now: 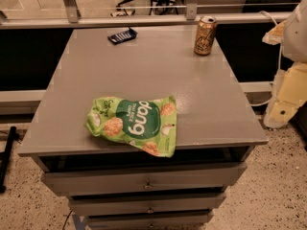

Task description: Move orange can near green rice chip bag

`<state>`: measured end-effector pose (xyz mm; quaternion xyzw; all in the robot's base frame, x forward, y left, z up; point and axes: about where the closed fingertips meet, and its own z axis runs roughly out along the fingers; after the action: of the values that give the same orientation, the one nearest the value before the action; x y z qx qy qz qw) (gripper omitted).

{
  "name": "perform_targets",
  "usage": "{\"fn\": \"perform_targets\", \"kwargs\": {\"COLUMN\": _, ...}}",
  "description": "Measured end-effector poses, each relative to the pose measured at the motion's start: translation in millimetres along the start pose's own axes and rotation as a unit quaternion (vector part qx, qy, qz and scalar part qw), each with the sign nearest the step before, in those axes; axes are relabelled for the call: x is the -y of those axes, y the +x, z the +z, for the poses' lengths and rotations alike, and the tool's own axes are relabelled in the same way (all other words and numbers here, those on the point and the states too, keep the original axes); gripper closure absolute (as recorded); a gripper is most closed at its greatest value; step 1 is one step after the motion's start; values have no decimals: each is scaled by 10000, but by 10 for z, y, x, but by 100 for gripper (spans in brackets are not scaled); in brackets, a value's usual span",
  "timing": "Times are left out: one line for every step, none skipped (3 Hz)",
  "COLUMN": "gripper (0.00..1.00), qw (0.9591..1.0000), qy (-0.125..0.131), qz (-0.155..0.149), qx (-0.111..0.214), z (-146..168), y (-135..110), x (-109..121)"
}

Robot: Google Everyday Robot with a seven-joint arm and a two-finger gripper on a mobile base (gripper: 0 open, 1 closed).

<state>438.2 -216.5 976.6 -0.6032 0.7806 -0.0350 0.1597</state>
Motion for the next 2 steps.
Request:
{"fn": "perform_targets", "kwargs": {"gripper": 0, "qw": 10000, "qy": 0, "qz": 0, "qx": 0, "z": 0, "y": 0, "x": 0}}
{"fn": "perform_targets", "kwargs": {"gripper": 0, "qw": 9999, "qy": 120, "qz": -2, "qx": 81, "z": 62, "y": -5, "x": 81}}
